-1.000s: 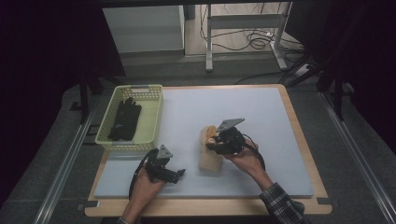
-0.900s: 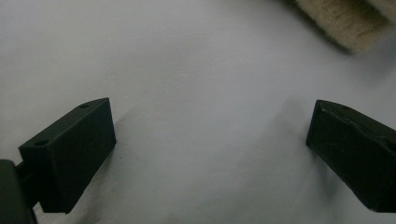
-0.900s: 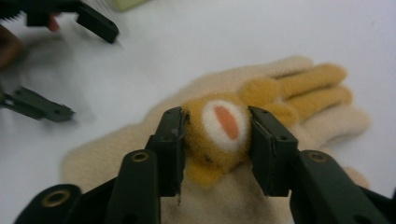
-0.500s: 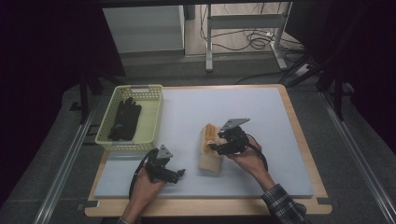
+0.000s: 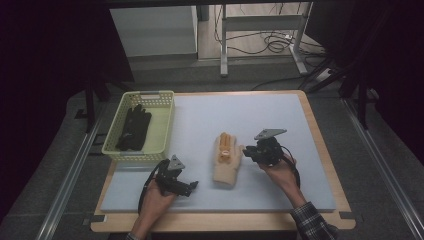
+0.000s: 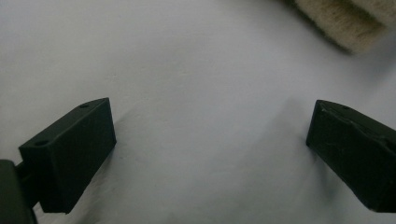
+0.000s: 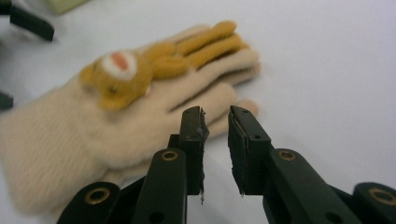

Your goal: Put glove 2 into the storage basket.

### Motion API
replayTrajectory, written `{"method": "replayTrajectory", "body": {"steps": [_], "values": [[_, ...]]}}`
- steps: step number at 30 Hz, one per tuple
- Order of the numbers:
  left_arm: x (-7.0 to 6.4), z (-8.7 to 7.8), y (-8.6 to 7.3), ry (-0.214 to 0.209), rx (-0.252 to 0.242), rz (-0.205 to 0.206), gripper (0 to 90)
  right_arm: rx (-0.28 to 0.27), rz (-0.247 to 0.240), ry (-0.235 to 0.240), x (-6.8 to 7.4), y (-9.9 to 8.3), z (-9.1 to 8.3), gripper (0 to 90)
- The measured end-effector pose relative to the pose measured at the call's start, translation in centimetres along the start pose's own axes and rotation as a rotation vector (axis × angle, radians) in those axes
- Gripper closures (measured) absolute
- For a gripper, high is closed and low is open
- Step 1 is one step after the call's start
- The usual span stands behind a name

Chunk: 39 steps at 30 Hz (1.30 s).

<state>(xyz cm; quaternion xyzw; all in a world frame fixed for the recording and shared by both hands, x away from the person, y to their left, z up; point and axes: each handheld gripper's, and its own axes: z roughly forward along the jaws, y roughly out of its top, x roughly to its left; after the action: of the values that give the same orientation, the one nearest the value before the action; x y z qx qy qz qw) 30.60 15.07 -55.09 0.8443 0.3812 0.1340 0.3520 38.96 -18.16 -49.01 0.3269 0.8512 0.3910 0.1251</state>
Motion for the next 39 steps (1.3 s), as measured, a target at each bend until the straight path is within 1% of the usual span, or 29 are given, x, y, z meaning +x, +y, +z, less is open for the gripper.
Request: {"method": "replayTrajectory", "body": {"steps": [2,4,5,7,8,9,10,11,12,15,17,18,20,22,23,25,27,31,33,35,36,39], "values": [[0.0,0.0,0.0,0.0,0.0,0.0,1.6,-0.016,0.019,0.01,-0.3,0.5,0.8,68.8],[0.0,0.0,0.0,0.0,0.0,0.0,1.6,-0.012,0.026,0.011,-0.4,1.0,1.8,64.1],[0.0,0.0,0.0,0.0,0.0,0.0,1.7,-0.004,0.025,0.016,-0.5,1.2,2.6,62.5],[0.0,0.0,0.0,0.0,-0.001,0.0,1.6,0.026,0.029,0.018,-0.7,1.3,4.0,63.0],[0.0,0.0,0.0,0.0,-0.001,0.001,1.6,0.046,0.03,0.015,-0.8,1.2,4.5,66.5],[0.0,0.0,0.0,0.0,-0.001,0.001,1.6,0.067,0.035,0.017,-0.8,1.0,5.0,73.2],[0.0,0.0,0.0,0.0,-0.001,0.001,1.7,0.072,0.04,0.022,-0.8,0.7,5.3,79.4],[0.0,0.0,0.0,0.0,-0.001,0.001,1.6,0.065,0.047,0.038,-0.9,0.6,5.3,84.2],[0.0,0.0,0.0,0.0,-0.001,0.0,1.6,0.058,0.052,0.04,-0.8,0.5,5.2,85.2],[0.0,0.0,0.0,0.0,0.0,0.0,1.6,0.027,0.024,0.004,-0.5,0.8,3.8,85.8],[0.0,0.0,0.0,0.0,0.0,0.0,1.6,0.0,0.023,-0.009,-0.5,1.1,2.9,85.6],[0.0,0.0,0.0,0.0,0.0,0.0,1.6,-0.01,0.031,-0.009,-0.6,1.2,2.5,84.8],[0.0,0.0,0.0,0.0,0.0,0.001,1.6,0.006,0.044,-0.009,-1.0,1.3,2.5,77.5],[0.0,0.0,0.0,0.001,-0.001,0.001,1.6,0.023,0.041,-0.031,-1.3,1.0,2.9,70.2],[0.0,0.0,0.0,0.0,-0.001,0.001,1.6,0.027,0.045,-0.033,-1.4,0.8,2.9,68.9],[0.0,0.0,0.0,0.0,0.0,0.0,1.6,0.0,0.053,-0.024,-1.4,0.4,2.3,67.8],[0.0,0.0,0.0,0.0,-0.001,0.0,1.6,-0.003,0.032,-0.023,-0.9,0.0,1.5,67.1],[0.0,0.0,0.0,0.0,0.0,0.0,1.6,0.001,-0.015,-0.011,0.2,-1.0,-0.1,67.8],[0.0,0.0,0.0,0.0,0.0,0.0,1.7,0.004,-0.028,0.007,0.8,-1.7,-0.7,71.5],[0.0,0.0,0.0,0.0,-0.001,0.001,1.6,0.013,-0.035,0.03,1.4,-2.7,-1.2,77.4],[0.0,0.0,0.0,0.0,0.0,0.001,1.6,0.021,-0.037,0.043,1.6,-3.1,-1.3,79.5],[0.0,0.0,0.0,0.0,0.0,0.001,1.6,0.036,-0.045,0.064,2.1,-4.2,-1.2,83.4]]}}
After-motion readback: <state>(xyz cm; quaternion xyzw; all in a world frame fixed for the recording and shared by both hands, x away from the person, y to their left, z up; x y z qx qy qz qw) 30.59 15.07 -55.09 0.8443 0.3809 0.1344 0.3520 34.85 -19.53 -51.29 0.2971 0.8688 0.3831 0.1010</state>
